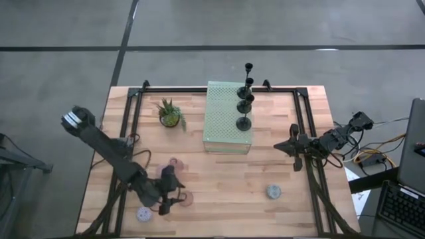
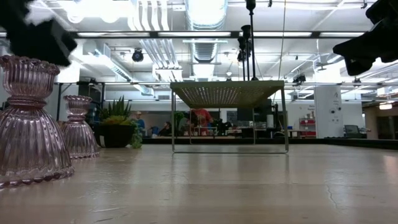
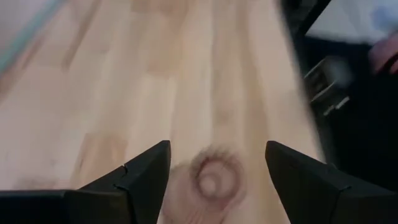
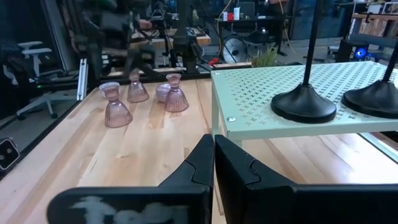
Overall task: Pick & Place candle stick holders
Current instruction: Put the bottom right pink candle holder on the shelf
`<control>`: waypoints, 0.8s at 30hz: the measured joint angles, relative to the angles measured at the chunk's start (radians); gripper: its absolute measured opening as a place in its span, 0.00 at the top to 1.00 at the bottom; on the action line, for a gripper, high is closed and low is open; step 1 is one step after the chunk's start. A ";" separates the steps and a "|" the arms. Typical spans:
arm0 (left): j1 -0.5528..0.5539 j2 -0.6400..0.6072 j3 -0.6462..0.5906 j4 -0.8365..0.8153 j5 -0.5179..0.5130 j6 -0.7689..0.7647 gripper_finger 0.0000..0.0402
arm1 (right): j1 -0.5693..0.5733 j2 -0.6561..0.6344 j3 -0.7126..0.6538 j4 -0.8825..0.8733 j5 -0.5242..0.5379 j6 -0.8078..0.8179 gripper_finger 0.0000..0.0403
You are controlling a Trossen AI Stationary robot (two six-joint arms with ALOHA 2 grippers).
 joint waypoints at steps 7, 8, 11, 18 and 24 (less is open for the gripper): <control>-0.011 0.065 0.016 0.003 0.011 -0.039 0.34 | 0.000 -0.002 0.000 0.000 0.000 -0.003 0.98; -0.011 0.074 0.013 0.000 0.013 -0.045 0.34 | 0.000 -0.002 0.000 0.000 -0.001 -0.003 0.98; -0.011 0.083 0.013 0.013 0.017 -0.062 0.34 | 0.000 -0.002 0.000 0.000 -0.001 0.000 0.98; -0.011 0.106 0.013 0.024 0.026 -0.073 0.34 | 0.000 -0.002 0.000 0.000 -0.001 -0.003 0.98; -0.011 0.123 0.019 0.025 0.023 -0.072 0.36 | 0.000 -0.002 0.000 0.000 -0.001 -0.002 0.98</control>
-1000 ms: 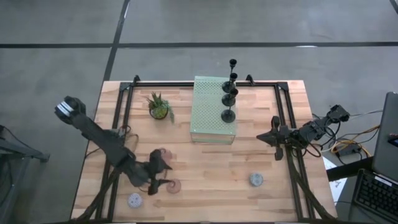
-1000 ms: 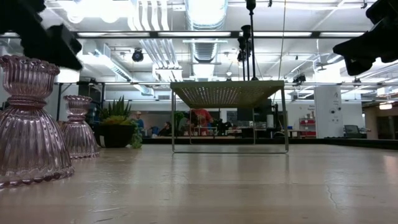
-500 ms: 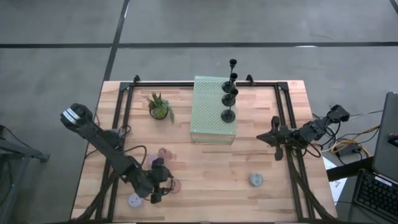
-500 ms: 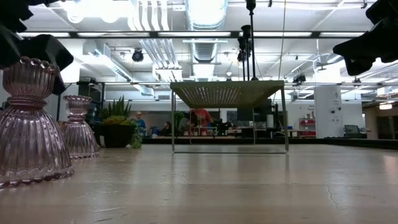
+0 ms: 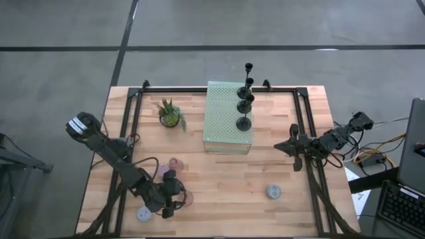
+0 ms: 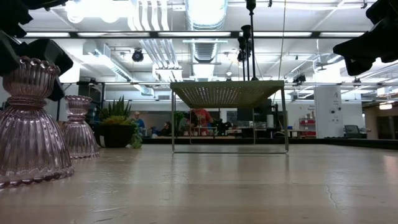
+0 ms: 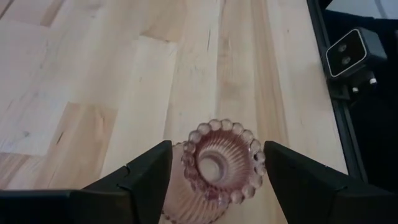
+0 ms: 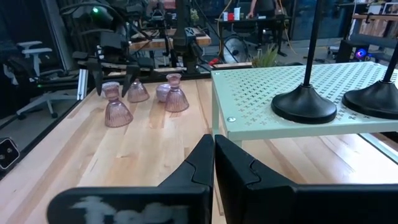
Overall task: Pick & Place candle stick holders
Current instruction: Put the bottom right pink candle holder on the shelf
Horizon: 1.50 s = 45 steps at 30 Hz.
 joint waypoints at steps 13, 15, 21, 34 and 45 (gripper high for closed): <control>0.000 0.000 0.008 -0.005 -0.056 0.015 0.57 | 0.000 0.000 0.000 0.000 0.000 0.001 0.98; 0.002 -0.001 0.015 0.000 -0.080 0.026 0.57 | 0.000 0.000 0.000 0.000 0.000 0.000 0.98; 0.016 -0.001 0.030 0.001 -0.155 0.031 0.52 | 0.000 0.000 0.000 0.000 0.000 0.000 0.98; 0.096 -0.018 0.034 0.104 -0.240 0.055 0.55 | 0.000 0.000 0.000 0.000 0.000 -0.001 0.98; 0.225 -0.047 0.036 0.271 -0.225 0.153 0.54 | 0.000 0.000 0.000 0.000 0.000 0.002 0.98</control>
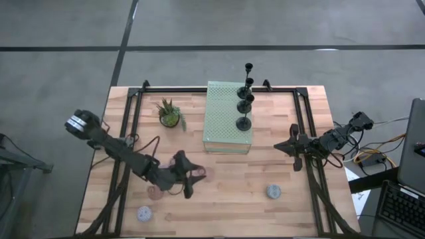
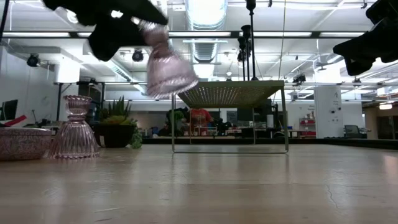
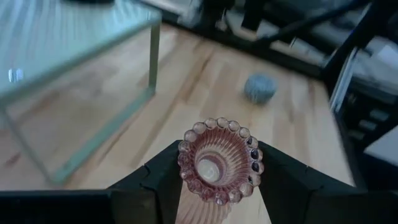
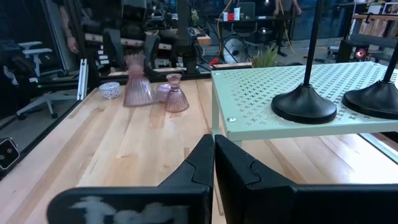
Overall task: Pick & Place candle stick holders
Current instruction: Put the bottom right pink candle holder on the shelf
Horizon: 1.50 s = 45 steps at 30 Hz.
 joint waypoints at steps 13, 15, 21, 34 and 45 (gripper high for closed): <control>0.242 -0.037 0.264 -0.216 0.101 0.200 0.54 | 0.000 0.000 0.000 0.000 0.000 -0.002 0.98; 0.288 -0.038 0.316 -0.308 0.101 0.212 0.54 | 0.000 0.000 0.000 0.000 0.000 -0.001 0.98; 0.432 -0.040 0.428 -0.391 0.150 0.266 0.54 | 0.000 0.000 0.000 0.000 0.000 0.000 0.98; 0.747 -0.012 0.462 -0.370 0.321 0.255 0.54 | 0.000 0.000 0.000 0.000 0.000 -0.002 0.98; 0.915 0.103 0.461 -0.251 0.496 0.230 0.54 | 0.000 0.000 0.000 0.000 0.000 -0.001 0.98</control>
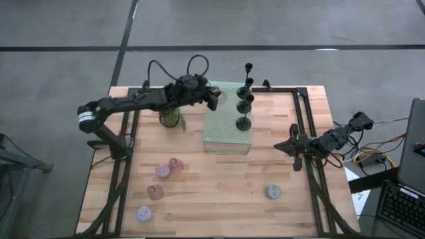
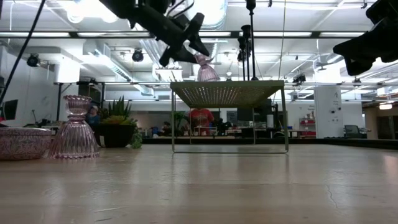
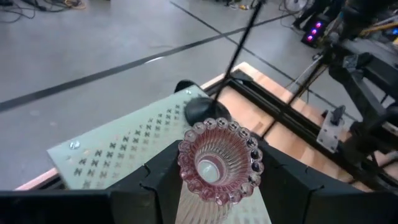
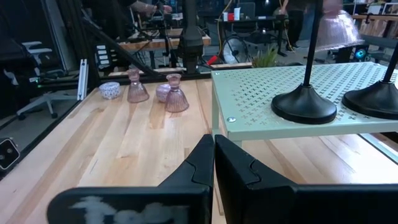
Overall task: Pick & Place candle stick holders
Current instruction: Put the bottom right pink candle holder on the shelf
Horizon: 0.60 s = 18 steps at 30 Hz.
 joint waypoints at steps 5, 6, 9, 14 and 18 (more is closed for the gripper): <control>0.040 0.051 0.029 0.036 0.058 0.013 0.54 | 0.000 0.000 0.000 0.000 0.000 0.000 0.98; 0.043 0.064 0.047 0.024 0.067 0.030 0.54 | 0.000 0.000 0.000 0.000 0.000 0.001 0.98; 0.044 0.112 0.127 -0.032 0.078 0.072 0.54 | 0.000 0.000 0.000 0.000 0.000 -0.001 0.98; 0.046 0.197 0.275 -0.182 0.047 0.135 0.54 | 0.000 0.000 0.000 0.000 0.000 -0.001 0.98; 0.060 0.263 0.372 -0.261 0.033 0.125 0.54 | 0.000 0.000 0.000 0.000 0.000 -0.001 0.98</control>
